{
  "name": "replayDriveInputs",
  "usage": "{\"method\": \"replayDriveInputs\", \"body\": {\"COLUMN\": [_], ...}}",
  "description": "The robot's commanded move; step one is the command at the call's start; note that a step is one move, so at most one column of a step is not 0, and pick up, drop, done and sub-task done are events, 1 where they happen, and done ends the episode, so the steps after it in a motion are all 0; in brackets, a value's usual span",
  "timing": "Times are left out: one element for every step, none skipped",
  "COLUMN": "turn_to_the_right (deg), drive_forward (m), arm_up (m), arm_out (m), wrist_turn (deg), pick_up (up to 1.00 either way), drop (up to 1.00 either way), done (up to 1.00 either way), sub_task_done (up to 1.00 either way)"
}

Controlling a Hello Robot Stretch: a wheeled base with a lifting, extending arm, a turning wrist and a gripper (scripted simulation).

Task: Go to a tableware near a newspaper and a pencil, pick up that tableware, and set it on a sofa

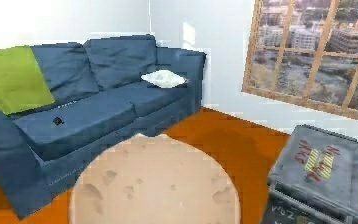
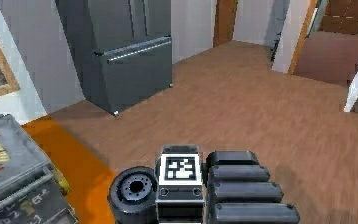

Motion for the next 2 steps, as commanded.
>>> {"method": "replayDriveInputs", "body": {"turn_to_the_right": [0.0,-3.0], "drive_forward": [0.60,0.00], "arm_up": [0.00,0.00], "arm_out": [0.00,0.00], "wrist_turn": [0.0,0.0], "pick_up": [0.00,0.00], "drop": [0.00,0.00], "done": [0.00,0.00], "sub_task_done": [0.00,0.00]}}
